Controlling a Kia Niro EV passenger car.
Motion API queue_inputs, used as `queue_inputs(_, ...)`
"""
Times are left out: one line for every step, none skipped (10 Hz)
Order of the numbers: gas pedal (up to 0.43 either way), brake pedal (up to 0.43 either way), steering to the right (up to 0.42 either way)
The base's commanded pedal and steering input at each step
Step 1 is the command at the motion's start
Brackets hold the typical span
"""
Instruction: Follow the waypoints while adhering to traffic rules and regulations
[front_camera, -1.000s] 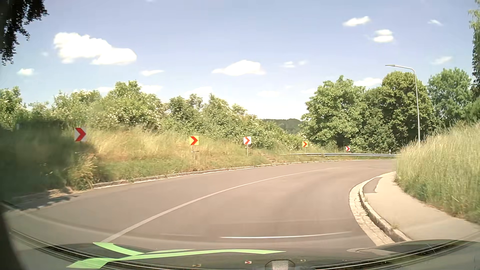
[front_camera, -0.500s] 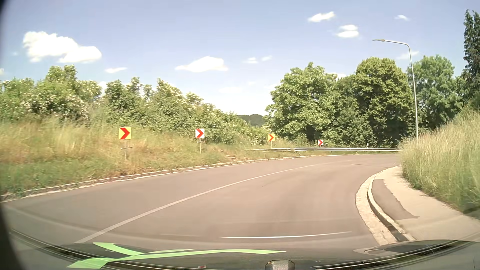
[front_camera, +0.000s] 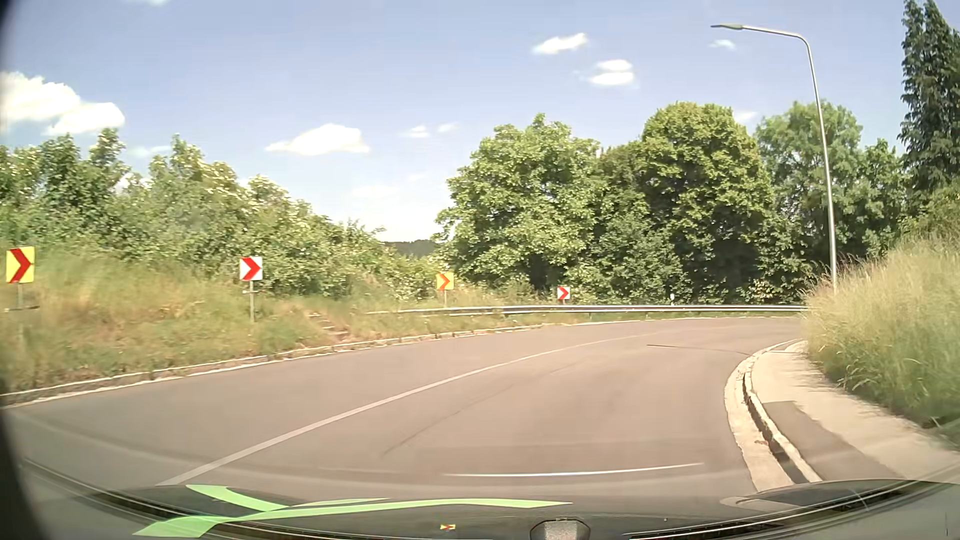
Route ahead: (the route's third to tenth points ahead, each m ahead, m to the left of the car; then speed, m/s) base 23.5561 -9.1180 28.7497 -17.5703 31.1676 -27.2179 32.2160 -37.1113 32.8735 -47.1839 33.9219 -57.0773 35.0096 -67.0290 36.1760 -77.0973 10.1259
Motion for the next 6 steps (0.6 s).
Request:
queue_inputs(0.11,0.0,0.153)
queue_inputs(0.11,0.0,0.153)
queue_inputs(0.11,0.0,0.153)
queue_inputs(0.13,0.0,0.153)
queue_inputs(0.138,0.0,0.153)
queue_inputs(0.138,0.0,0.149)
